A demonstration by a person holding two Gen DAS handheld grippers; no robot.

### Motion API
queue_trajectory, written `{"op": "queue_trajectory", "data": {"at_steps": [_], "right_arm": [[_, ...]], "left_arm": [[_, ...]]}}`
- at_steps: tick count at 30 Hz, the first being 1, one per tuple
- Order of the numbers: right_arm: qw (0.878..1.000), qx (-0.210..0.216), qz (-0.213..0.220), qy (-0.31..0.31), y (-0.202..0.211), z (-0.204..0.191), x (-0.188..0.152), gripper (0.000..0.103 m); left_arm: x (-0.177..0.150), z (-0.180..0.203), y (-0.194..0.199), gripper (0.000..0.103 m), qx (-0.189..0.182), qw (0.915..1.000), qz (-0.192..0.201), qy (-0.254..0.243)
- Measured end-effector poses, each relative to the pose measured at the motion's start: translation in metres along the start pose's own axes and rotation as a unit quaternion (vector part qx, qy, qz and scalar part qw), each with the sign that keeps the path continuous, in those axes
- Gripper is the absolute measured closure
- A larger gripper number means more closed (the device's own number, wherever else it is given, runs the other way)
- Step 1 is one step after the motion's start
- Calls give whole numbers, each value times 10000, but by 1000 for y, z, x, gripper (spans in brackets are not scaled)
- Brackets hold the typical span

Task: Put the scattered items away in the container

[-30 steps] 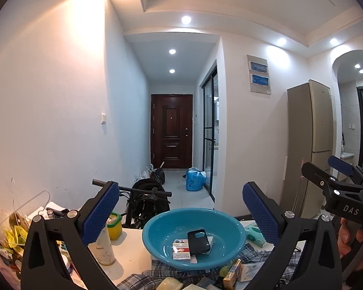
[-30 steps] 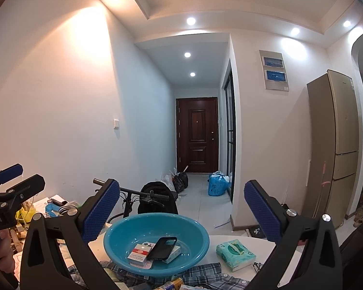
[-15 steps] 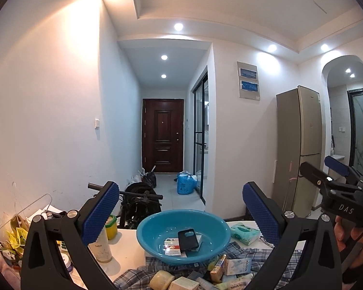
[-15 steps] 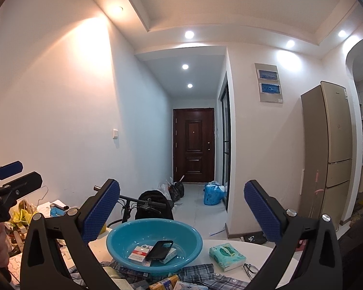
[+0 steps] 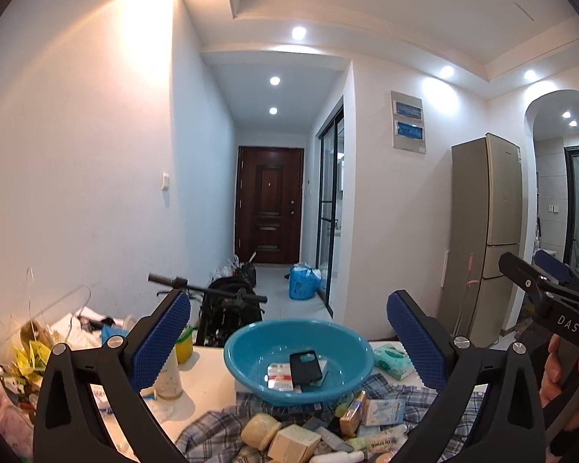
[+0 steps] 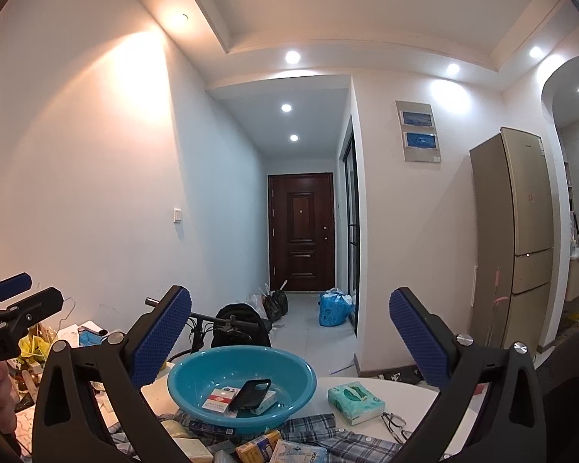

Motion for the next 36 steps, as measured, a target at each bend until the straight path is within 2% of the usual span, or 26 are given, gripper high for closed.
{"op": "queue_trajectory", "data": {"at_steps": [3, 8, 13, 16, 20, 26, 32, 36], "right_arm": [[9997, -17, -227, 17, -4, 1, -15, 1], [9983, -90, -567, 130, -9, 2, -38, 1], [9943, 194, -1043, -97, -8, 5, -70, 1], [9915, 206, -1283, 17, -7, 1, -90, 1], [9873, 95, -1576, 198, -6, -1, -116, 1], [9786, 33, -2051, 154, -8, 4, -147, 1], [9719, -32, -2345, 179, -2, 7, -168, 1], [9677, -101, -2499, 318, 1, 8, -182, 1]], "left_arm": [[-12, -3, -1, 0, -71, 9998, -146, 87], [-37, -8, -5, 0, 14, 9987, -479, 163], [-75, -16, -12, 0, 119, 9955, -877, 337], [-98, -17, -19, 0, 101, 9928, -1148, 314], [-129, -16, -23, 0, 160, 9875, -1548, 243], [-167, -18, -24, 0, 174, 9777, -2072, 301], [-196, -26, -21, 0, 335, 9686, -2457, 160], [-211, -35, -16, 0, 356, 9641, -2620, 254]]}}
Point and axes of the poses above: each gripper's, at about its wrist camera, not at the fingertips, and y roughly against the way its jaws point, z to its right, x to its top, the point moved 5 cm from there along -y, roughly the way its jaws point, and after that the axes turned 3 degrees about -x, right-handed, at the moved point
